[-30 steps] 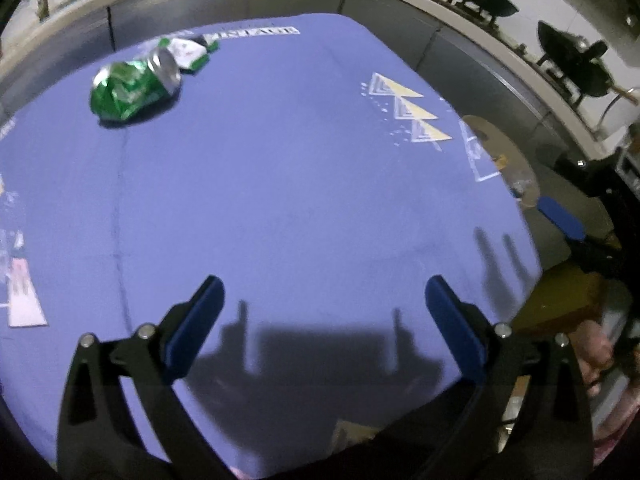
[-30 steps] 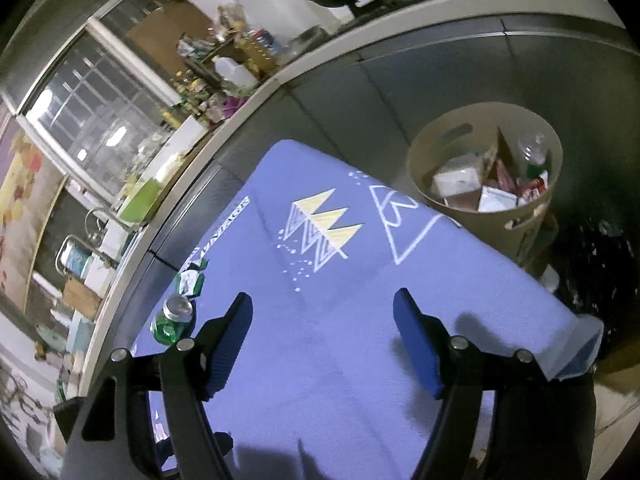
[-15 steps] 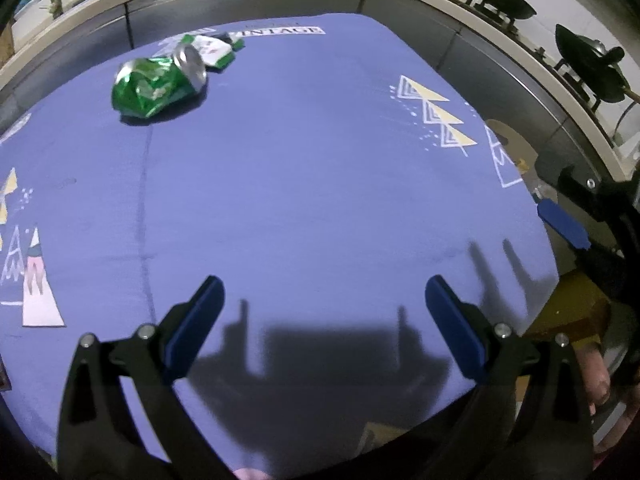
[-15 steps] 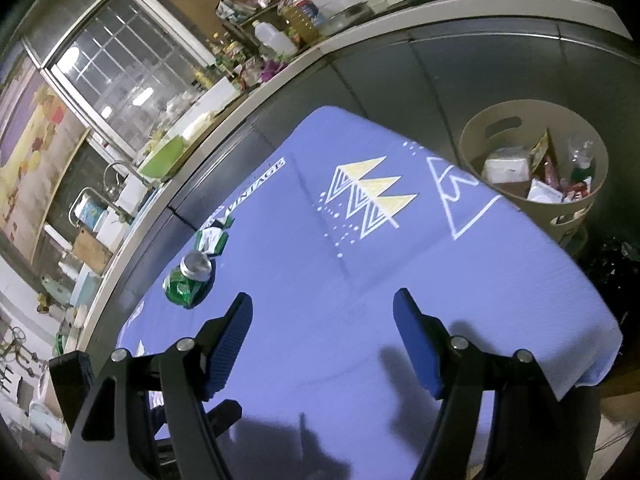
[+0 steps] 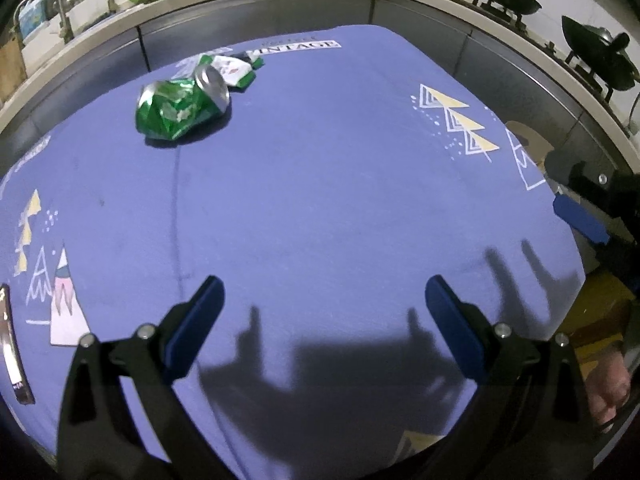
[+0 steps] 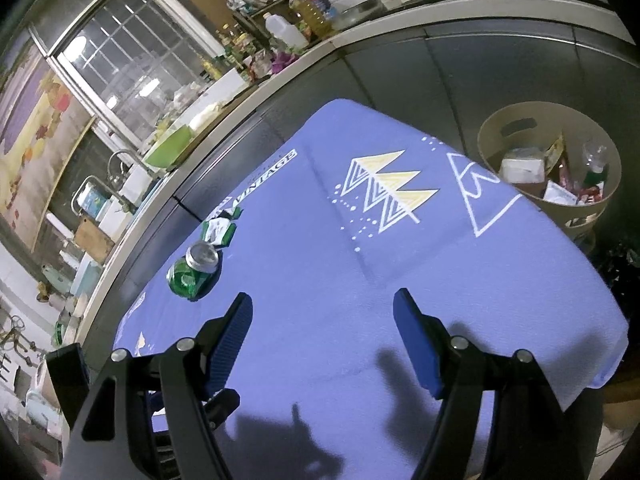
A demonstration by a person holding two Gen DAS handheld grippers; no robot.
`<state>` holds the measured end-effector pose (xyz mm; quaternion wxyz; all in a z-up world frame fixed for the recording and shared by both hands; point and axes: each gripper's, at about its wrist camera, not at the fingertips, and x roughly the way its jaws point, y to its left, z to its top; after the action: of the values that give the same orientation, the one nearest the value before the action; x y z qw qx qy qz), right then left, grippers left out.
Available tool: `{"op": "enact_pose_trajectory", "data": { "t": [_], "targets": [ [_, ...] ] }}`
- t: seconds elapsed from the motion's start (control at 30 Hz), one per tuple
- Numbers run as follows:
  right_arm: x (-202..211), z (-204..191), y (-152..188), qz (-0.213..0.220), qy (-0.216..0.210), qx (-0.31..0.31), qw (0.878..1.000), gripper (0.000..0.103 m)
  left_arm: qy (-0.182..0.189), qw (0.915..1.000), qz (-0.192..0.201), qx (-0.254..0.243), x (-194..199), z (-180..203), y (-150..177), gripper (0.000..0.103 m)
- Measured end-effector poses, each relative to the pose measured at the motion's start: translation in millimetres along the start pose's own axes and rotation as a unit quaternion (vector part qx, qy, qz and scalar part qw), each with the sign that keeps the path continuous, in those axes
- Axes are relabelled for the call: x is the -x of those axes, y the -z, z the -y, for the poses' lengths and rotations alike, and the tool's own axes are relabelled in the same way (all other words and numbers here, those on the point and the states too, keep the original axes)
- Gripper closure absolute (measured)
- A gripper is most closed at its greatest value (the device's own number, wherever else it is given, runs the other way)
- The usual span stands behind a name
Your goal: Collect trash
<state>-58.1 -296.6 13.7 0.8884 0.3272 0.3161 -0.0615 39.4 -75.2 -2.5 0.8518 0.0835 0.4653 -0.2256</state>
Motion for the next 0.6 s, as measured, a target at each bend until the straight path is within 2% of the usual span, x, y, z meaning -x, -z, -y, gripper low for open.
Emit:
{"op": "enact_pose_trajectory", "data": {
  "t": [0.6],
  "targets": [
    [18,54,1,0.014,0.042,-0.077,0.996,0.034,0.001,0.9997,0.002,-0.026,-3,18,-3,0.006]
  ]
}}
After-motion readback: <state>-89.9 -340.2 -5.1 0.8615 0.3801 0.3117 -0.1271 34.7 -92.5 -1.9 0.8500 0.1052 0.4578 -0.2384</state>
